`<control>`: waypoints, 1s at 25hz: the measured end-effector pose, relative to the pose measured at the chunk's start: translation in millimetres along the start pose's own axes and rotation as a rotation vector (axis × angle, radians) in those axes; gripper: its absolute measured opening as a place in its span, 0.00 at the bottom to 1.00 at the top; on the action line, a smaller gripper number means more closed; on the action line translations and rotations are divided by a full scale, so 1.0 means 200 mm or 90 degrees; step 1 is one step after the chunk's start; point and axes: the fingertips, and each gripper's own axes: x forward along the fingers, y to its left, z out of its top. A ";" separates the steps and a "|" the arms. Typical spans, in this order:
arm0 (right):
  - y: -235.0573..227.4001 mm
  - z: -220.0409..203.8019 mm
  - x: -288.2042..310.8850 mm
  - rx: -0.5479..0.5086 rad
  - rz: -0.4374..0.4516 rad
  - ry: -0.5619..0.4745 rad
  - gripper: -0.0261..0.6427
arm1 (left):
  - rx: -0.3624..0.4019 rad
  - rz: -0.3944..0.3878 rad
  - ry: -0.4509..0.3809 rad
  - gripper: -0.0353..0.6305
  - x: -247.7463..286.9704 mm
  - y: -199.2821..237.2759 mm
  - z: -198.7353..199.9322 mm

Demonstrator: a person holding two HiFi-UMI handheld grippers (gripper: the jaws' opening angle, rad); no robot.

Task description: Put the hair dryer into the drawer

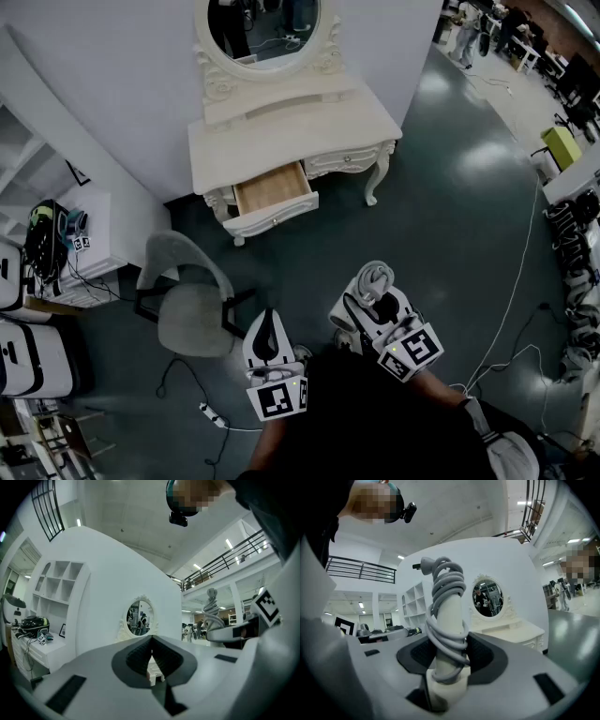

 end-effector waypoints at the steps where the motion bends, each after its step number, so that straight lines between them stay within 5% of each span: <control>1: 0.00 0.00 0.00 0.000 0.000 0.000 0.34 | 0.000 -0.001 0.000 0.09 0.00 0.00 0.00; 25: 0.12 -0.01 0.04 0.017 -0.019 -0.013 0.34 | -0.012 -0.025 -0.002 0.09 -0.06 0.13 -0.01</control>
